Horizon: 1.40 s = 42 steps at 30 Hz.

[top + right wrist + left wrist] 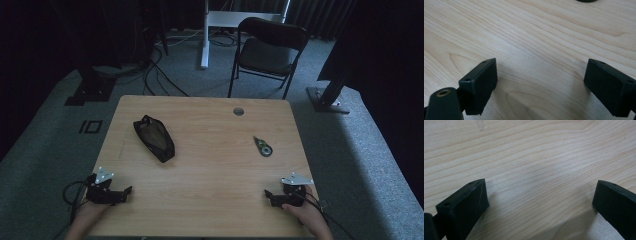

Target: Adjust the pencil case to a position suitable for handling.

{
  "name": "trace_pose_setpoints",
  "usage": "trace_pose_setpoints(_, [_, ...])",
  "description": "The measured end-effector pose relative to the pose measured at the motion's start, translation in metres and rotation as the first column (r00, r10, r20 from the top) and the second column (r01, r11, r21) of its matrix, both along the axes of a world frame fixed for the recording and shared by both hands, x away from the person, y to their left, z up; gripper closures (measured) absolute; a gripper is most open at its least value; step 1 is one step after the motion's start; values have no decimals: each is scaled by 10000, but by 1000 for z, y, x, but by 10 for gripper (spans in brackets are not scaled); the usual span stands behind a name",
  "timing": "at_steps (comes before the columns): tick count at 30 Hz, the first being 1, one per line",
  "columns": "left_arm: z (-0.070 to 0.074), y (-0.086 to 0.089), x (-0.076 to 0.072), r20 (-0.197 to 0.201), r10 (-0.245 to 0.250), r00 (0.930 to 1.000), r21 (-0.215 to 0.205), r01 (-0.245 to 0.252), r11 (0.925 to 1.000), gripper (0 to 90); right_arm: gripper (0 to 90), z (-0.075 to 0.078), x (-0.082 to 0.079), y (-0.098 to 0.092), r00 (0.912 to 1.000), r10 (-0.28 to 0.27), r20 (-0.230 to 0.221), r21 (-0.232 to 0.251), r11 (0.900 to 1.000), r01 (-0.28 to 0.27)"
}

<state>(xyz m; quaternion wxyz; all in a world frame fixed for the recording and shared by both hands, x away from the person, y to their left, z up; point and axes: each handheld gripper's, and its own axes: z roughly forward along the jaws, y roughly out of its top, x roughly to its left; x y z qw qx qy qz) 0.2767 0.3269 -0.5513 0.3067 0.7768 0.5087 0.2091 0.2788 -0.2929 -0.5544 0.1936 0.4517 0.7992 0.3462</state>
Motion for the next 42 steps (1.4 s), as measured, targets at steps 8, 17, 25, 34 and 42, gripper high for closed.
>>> trace_pose_setpoints(8, [0,0,0,6,59,10000,-8,-59,10000,1,110,0,0,1,9999,-110,-7,4,9999,110])
trace_pose_setpoints(17, [0,0,0,6,76,10000,-10,-76,10000,1,129,1,2,4,9993,-364,31,376,9986,363])
trace_pose_setpoints(25, [0,0,0,5,79,10000,-12,-79,10000,1,129,7,6,12,9993,-316,175,247,9992,311])
trace_pose_setpoints(34, [0,0,0,6,79,10000,-12,-79,10000,1,130,13,11,23,9993,-208,313,251,9995,200])
trace_pose_setpoints(42, [0,0,0,5,79,10000,-12,-79,10000,1,130,18,15,33,9992,-48,407,277,9996,37])
